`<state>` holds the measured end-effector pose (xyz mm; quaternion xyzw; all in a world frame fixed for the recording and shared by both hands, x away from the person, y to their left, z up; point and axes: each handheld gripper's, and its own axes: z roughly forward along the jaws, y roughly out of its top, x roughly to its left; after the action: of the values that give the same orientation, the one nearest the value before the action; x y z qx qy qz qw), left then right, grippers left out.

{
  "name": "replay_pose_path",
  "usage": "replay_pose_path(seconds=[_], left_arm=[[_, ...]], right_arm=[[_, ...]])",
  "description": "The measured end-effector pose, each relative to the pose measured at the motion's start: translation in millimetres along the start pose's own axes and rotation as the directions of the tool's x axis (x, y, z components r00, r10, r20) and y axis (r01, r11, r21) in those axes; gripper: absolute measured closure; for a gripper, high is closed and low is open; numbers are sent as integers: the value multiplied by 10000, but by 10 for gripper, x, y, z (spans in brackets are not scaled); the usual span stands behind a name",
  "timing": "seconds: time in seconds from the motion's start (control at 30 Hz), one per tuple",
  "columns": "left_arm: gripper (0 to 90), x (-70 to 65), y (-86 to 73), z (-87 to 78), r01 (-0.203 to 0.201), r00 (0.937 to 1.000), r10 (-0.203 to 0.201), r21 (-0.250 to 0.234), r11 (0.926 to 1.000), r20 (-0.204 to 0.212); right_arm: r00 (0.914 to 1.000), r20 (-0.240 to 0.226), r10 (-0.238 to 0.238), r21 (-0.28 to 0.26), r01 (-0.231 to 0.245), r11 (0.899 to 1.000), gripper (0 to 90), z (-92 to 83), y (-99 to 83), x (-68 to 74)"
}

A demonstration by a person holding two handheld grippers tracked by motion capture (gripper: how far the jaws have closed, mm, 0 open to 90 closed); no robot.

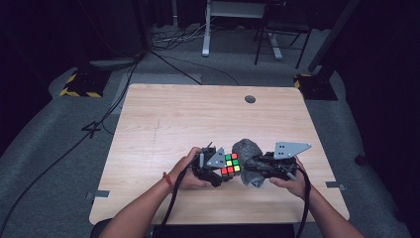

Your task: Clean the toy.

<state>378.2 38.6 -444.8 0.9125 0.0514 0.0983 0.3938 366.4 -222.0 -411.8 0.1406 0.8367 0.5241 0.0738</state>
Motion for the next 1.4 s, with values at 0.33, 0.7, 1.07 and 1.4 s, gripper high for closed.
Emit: replay_pose_path(seconds=[0.33, 0.7, 1.07, 1.4], left_arm=[[337, 65, -23, -100, 425, 9989, -435, -566, 9975, -174], [337, 91, -61, -27, 483, 9988, -483, 10, 9988, -87], [337, 34, 26, -151, 295, 9994, -281, -877, 9957, 177], [337, 111, -50, -92, 313, 9987, -310, 56, 9995, -413]], right_arm=[[9996, 54, 269, 1165, -273, 9928, 738, 149, -123, -29], [9999, -61, -88, 315, 90, 9995, 736, 99, -57, 27], [9983, 584, 56, 1436, -139, 9895, 738, 196, -153, -72], [9998, -127, -136, 778, 146, 9969, 737, 117, -126, 1]])
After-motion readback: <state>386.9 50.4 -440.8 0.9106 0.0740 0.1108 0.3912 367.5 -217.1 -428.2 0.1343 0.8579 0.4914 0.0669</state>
